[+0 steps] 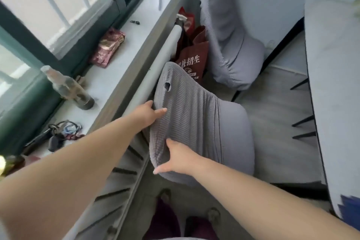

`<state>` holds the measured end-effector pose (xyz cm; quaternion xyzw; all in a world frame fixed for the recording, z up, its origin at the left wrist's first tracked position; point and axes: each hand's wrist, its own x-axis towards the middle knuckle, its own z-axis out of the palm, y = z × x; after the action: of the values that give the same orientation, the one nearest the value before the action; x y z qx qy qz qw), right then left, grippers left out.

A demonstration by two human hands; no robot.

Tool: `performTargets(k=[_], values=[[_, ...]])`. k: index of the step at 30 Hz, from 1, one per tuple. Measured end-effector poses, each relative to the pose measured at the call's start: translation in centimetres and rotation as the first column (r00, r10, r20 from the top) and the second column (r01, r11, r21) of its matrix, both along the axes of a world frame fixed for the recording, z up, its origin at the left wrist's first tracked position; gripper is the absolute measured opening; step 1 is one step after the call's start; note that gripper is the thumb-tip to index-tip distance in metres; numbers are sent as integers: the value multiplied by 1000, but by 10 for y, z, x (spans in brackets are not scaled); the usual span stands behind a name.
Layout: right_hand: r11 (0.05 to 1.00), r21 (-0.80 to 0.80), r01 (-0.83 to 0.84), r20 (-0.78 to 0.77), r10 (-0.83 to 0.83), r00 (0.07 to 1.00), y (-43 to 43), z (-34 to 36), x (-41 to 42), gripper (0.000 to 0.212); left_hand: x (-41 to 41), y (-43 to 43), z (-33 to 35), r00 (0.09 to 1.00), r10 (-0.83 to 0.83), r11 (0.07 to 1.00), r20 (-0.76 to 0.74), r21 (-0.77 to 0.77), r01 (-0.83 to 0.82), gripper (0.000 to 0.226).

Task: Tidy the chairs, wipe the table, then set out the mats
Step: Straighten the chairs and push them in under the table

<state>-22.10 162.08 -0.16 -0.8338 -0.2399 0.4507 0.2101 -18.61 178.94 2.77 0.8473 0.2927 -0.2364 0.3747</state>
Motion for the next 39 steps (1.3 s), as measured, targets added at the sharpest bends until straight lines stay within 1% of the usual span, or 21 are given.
performTargets(k=[3,5,7,8,10,12,14,16,19,22,25,27,31,39], values=[[993,2,116,5,-116,993,15,-13,-9,127,19,1,-19,997,79,991,1,-110,-78,77],[984,-6,176,-8,-176,984,24,-22,-13,132,30,4,-31,985,174,968,-9,-182,-173,84],[975,-26,220,5,-220,975,32,-28,-17,132,36,5,-39,964,264,935,-18,-242,-260,88],[969,-36,245,22,-244,970,36,-30,-19,129,39,3,-41,952,306,913,-17,-277,-299,86],[953,-36,301,63,-299,952,43,-33,-24,118,44,0,-47,926,376,868,-28,-339,-363,75],[941,-32,336,64,-334,940,47,-33,-27,108,47,-1,-52,909,416,844,-23,-362,-395,66],[945,-27,327,51,-326,944,47,-32,-27,101,49,0,-55,903,430,826,-16,-397,-401,67],[953,-17,302,47,-301,953,45,-29,-24,97,51,2,-56,905,424,801,-24,-456,-387,73],[962,-8,273,52,-272,961,33,-22,-20,94,55,-2,-45,926,372,804,-61,-478,-354,75],[960,6,279,75,-278,958,11,-15,-12,78,64,-14,-31,955,273,827,-120,-478,-296,71],[959,-14,283,102,-280,955,-13,-8,-3,66,73,-31,-23,969,218,833,-116,-495,-247,76],[956,-27,292,99,-288,953,-28,-2,2,68,77,-42,-20,976,193,821,-104,-527,-219,74],[953,-56,297,107,-290,951,-63,8,14,81,90,-71,-20,985,151,804,-88,-569,-174,64],[945,-85,316,169,-299,939,-113,15,50,68,135,-119,-21,992,115,775,-46,-620,-119,60]])
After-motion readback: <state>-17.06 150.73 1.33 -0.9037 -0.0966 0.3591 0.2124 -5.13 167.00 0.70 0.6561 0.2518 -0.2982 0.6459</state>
